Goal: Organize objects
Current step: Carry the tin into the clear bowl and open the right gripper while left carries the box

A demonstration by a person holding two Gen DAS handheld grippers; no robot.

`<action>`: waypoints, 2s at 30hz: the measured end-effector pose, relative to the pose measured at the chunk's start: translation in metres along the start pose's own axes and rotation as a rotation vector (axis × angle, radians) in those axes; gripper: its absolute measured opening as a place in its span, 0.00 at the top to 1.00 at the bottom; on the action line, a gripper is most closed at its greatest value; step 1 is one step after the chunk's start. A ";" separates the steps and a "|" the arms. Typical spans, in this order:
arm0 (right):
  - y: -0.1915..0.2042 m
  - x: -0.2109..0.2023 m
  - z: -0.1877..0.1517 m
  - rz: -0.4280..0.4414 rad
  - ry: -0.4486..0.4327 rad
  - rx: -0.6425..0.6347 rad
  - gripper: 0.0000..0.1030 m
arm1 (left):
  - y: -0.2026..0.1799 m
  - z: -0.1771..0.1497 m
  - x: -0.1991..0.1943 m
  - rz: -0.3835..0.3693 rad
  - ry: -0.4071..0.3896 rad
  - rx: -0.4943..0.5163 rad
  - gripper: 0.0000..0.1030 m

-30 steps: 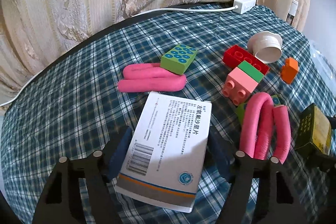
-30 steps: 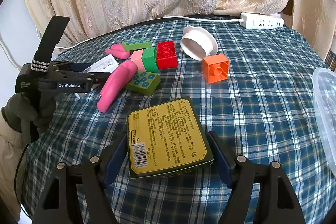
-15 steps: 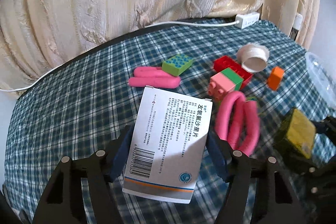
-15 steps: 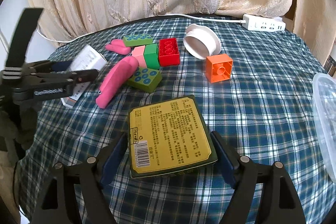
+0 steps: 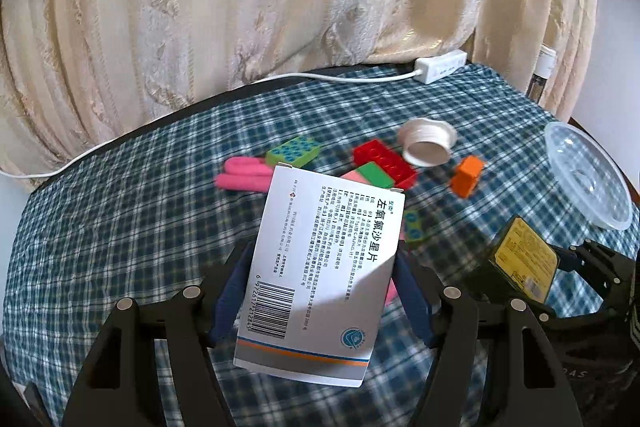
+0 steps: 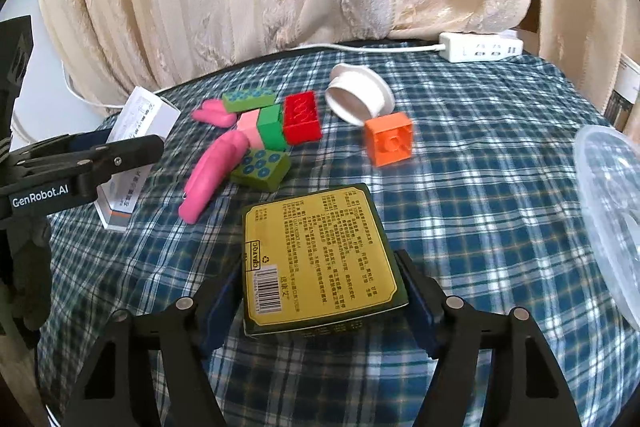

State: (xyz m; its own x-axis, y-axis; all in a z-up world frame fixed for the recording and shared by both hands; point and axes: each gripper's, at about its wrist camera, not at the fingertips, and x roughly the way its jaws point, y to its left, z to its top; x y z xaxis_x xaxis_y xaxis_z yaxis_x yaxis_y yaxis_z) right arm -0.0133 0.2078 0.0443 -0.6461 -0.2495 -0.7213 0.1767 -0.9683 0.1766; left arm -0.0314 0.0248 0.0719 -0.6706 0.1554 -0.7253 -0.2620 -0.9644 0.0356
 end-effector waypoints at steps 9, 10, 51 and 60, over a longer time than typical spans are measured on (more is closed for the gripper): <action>-0.048 -0.040 0.002 -0.047 -0.110 0.118 0.28 | -0.046 0.012 -0.002 -0.043 -0.008 0.047 0.33; -0.053 -0.043 0.003 -0.054 -0.119 0.129 0.28 | -0.052 0.013 -0.002 -0.049 -0.008 0.054 0.33; -0.268 -0.129 -0.016 -0.419 -0.256 0.389 0.27 | -0.314 0.063 0.052 -0.387 0.036 0.302 0.32; -0.277 -0.122 -0.017 -0.423 -0.244 0.418 0.26 | -0.312 0.066 0.059 -0.448 0.058 0.256 0.23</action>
State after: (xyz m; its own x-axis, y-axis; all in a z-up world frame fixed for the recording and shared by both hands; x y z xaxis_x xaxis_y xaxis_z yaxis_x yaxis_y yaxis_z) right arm 0.0290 0.5063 0.0723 -0.7555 0.2070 -0.6216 -0.4030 -0.8949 0.1918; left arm -0.0351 0.3485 0.0637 -0.4160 0.5219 -0.7447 -0.6812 -0.7214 -0.1251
